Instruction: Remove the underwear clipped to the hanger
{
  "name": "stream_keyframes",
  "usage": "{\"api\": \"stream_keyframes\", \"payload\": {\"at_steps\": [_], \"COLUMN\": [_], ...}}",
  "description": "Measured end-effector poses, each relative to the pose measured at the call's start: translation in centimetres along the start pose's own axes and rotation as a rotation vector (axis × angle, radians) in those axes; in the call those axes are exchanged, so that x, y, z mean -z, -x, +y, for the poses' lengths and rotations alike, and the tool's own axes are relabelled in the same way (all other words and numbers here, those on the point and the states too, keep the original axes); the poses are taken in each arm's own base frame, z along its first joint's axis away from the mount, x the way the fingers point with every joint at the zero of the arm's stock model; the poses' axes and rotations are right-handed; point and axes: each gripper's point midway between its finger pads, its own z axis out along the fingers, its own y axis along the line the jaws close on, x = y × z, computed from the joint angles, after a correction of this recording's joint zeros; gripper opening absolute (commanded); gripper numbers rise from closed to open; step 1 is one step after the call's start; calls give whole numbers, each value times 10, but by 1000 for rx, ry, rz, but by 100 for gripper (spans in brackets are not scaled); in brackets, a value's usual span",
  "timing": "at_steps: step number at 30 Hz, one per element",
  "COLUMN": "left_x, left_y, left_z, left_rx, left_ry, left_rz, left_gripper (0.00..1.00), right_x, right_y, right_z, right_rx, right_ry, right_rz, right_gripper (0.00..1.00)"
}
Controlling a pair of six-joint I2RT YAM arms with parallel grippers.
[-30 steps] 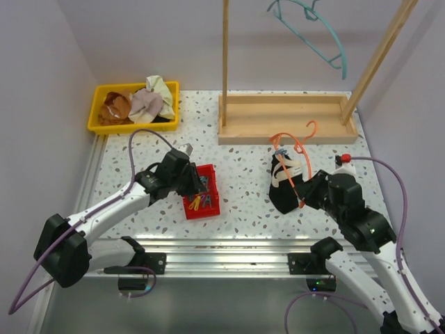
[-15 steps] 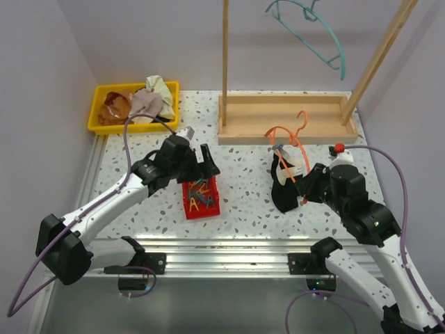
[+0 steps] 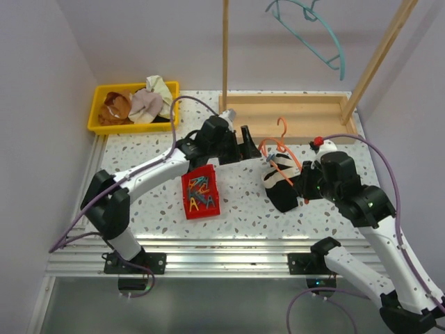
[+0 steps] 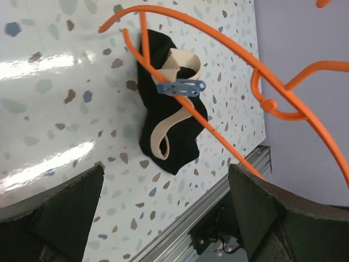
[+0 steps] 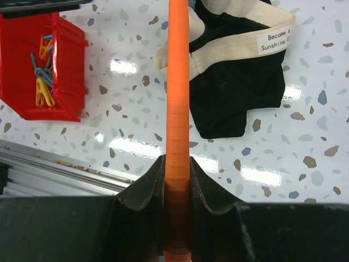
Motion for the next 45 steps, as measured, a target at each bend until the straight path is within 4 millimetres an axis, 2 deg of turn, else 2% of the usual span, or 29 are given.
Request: {"api": "stream_keyframes", "payload": {"at_steps": [4, 7, 9, 15, 21, 29, 34, 40, 45], "left_x": [-40, -62, -74, -94, -98, -97, -96, -77, -62], "left_y": [-5, -9, -12, -19, -10, 4, -4, -21, -17], "left_z": [-34, -53, -58, -51, -22, -8, 8, 33, 40], "left_rx": [-51, -87, -103, -121, -137, -143, -138, -94, -28], "left_ry": [-22, -29, -19, 51, 180, 258, 294, 330, 314], "left_rz": [16, 9, 5, 10, -41, -110, -110, -98, -121], "left_gripper": [100, 100, 100, 100, 100, 99, 100, 99, 99], "right_x": [2, 4, 5, 5, 8, 8, 8, 11, 14], "right_y": [-1, 0, 0, 3, 4, 5, 5, 7, 8], "right_z": [2, 2, 2, -2, 0, 1, 1, -2, -6], "right_rx": [-3, -11, -19, -42, -51, -77, -91, -125, -146], "right_ry": [11, 16, 17, -9, 5, 7, 4, -15, -30], "right_rz": [-2, -10, -16, -32, -46, -50, -52, -78, -100], "right_gripper": [0, 0, 0, 0, 0, 0, 0, 0, 0]}}
